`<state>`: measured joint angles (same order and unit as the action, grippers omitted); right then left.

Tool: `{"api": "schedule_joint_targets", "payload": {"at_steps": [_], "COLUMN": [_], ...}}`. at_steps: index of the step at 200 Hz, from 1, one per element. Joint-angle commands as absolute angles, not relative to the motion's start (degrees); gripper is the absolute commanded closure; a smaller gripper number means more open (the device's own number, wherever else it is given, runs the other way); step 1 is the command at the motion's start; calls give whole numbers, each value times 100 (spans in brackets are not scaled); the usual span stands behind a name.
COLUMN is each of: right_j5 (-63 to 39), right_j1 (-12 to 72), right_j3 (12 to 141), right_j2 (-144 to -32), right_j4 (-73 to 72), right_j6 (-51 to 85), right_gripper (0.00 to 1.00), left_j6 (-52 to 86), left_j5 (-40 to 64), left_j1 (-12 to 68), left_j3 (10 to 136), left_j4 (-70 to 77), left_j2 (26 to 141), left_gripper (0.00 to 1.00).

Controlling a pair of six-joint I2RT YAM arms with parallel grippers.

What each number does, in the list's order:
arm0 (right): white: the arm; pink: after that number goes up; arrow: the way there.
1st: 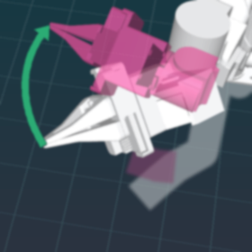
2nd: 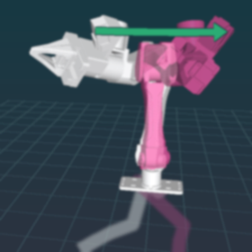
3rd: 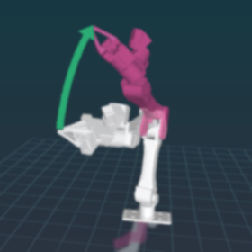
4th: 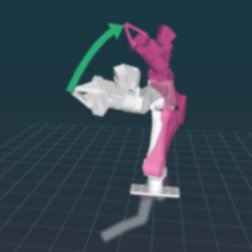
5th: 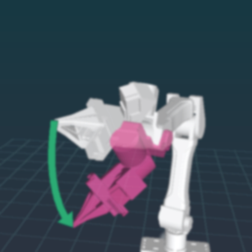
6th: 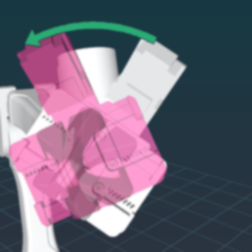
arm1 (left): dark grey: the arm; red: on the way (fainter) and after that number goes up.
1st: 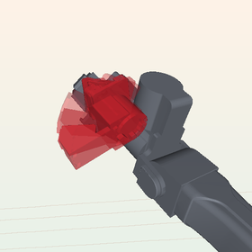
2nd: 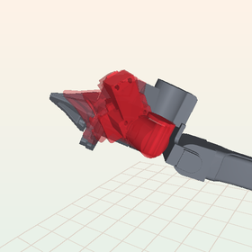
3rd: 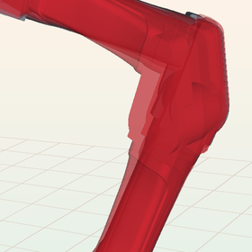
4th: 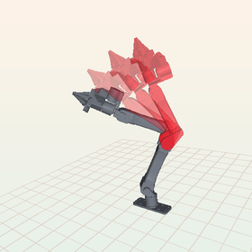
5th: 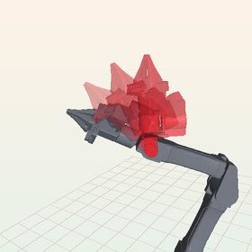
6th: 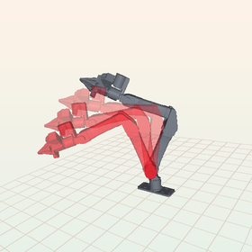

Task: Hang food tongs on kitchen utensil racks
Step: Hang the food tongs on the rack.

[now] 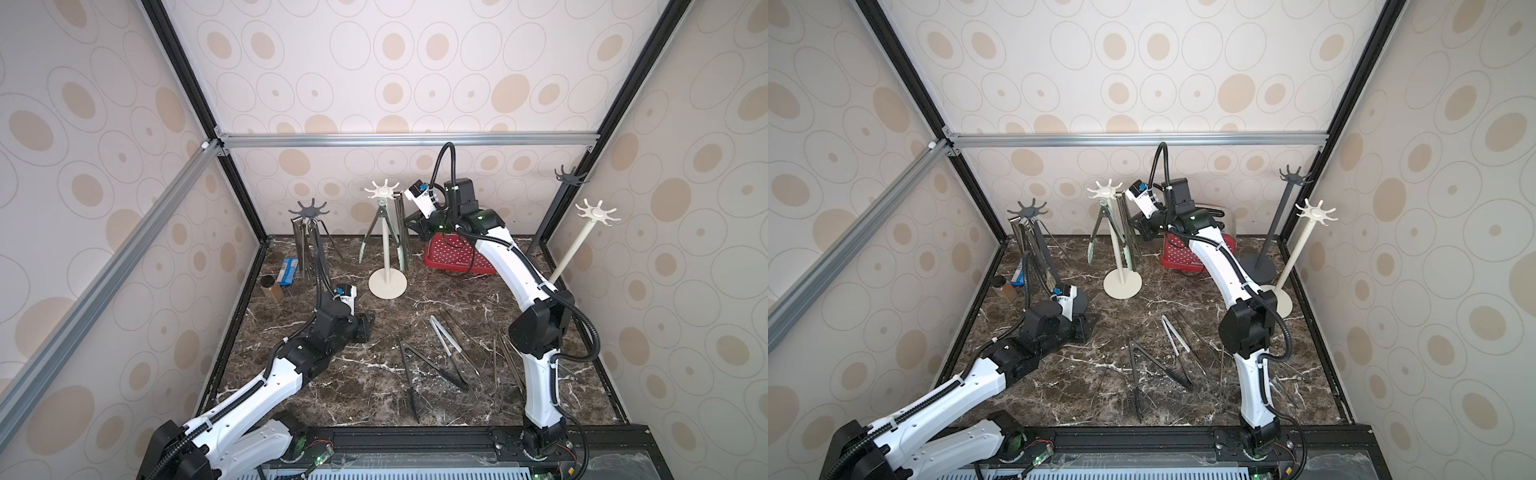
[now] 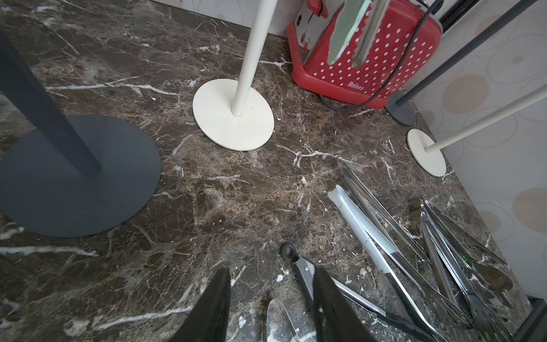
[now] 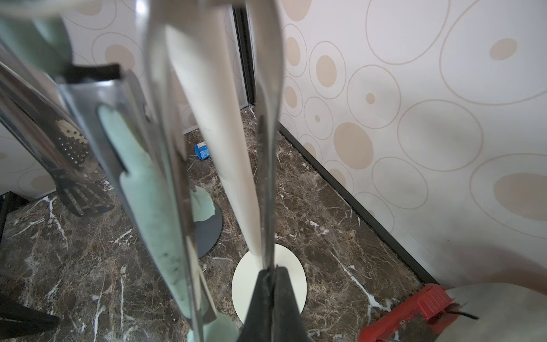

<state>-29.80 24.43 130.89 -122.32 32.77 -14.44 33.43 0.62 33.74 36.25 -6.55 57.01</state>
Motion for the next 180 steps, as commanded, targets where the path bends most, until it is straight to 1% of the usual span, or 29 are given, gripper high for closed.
{"api": "schedule_joint_targets", "payload": {"at_steps": [1,20,63,139,148,165,180], "right_j5": [-2822,-2797,-2728,-2647,-2625,-2567,-2483], "right_j1": [2483,2489,2491,2487,2488,2494,2488], "right_j3": [13120,13120,13122,12997,12927,12780,12617], "right_j2": [-12474,-12472,-12455,-12257,-12198,-12084,-11960], "right_j4": [3571,3576,3573,3588,3581,3544,3518], "right_j6": [-1503,-1502,-1519,-1570,-1573,-1582,-1591], "right_gripper": [95,91,78,66,63,52,47], "left_j6": [3216,3217,3216,3225,3234,3243,3252], "left_j5": [-62,-62,-66,-56,-40,10,84], "left_j1": [3336,3339,3339,3333,3337,3338,3337], "left_j3": [3621,3620,3612,3608,3618,3638,3658], "left_j4": [-748,-756,-769,-882,-913,-977,-1043], "left_j2": [5591,5596,5588,5541,5555,5568,5572], "left_gripper": [54,54,54,54,54,53,53]}}
